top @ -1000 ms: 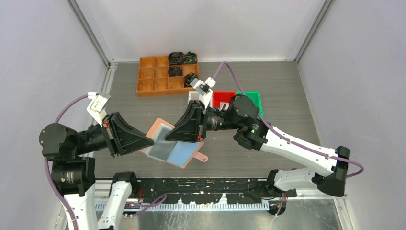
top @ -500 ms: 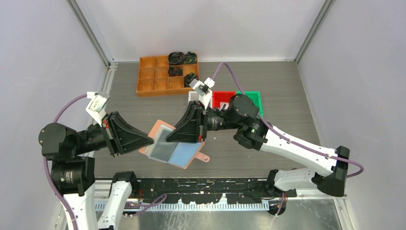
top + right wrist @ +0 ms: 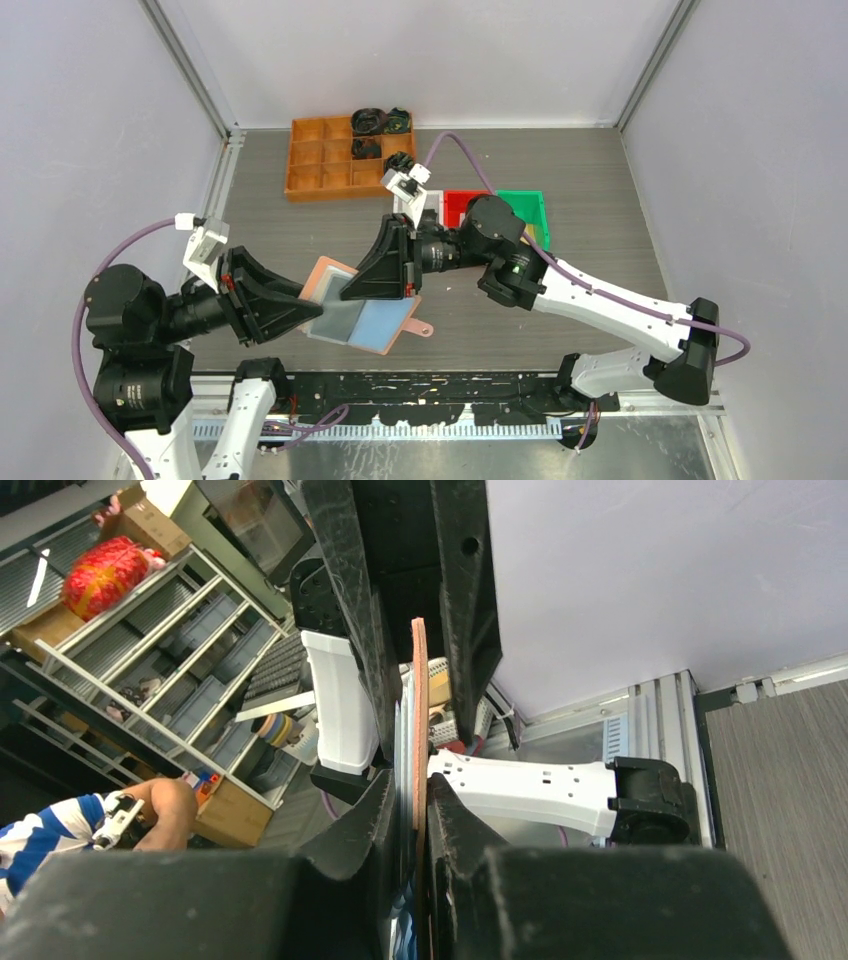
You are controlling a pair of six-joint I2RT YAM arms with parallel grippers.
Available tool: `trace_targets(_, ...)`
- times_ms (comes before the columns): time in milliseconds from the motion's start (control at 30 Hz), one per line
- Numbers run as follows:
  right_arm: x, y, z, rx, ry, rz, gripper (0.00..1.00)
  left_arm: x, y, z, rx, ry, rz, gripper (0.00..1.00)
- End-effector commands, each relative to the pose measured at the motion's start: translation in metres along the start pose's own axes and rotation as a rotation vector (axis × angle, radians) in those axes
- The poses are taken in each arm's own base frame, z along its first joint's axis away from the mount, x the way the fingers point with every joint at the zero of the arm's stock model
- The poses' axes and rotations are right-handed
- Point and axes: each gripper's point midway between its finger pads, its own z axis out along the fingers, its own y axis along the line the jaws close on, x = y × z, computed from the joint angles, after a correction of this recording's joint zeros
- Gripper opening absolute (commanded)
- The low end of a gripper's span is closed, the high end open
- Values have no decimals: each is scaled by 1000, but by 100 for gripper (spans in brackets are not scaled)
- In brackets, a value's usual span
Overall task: Take the credit cards out of the card holder
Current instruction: Remove the credit card from the card holder.
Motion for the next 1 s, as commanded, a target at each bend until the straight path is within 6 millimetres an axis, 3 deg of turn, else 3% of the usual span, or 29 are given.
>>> trace_targets(0, -38, 50, 3, -144, -95, -98, 10, 7, 8, -1, -26, 12, 13, 37)
trace_targets(133, -36, 53, 8, -165, -81, -97, 10, 10, 8, 0, 2, 28, -9, 39)
trace_targets(367, -28, 54, 1, -148, -65, -114, 9, -6, -11, 1, 116, 52, -61, 8)
trace_targets(400, -27, 52, -1, -137, -71, -120, 13, -8, -12, 1, 112, 46, -44, 6)
trace_targets(467, -25, 48, -4, -111, -81, -121, 44, -10, -12, 1, 98, 32, -28, 0)
trace_targets(600, -10, 40, -7, -105, -42, -97, 63, -13, -12, 1, 88, 20, -10, 0)
trace_targets(733, 5, 30, -9, -86, -2, -20, 64, -17, -16, 1, 90, 14, 32, 0)
trace_targets(967, 21, 14, -31, 54, 8, -8, 62, -22, -6, -1, -15, -15, 154, 0)
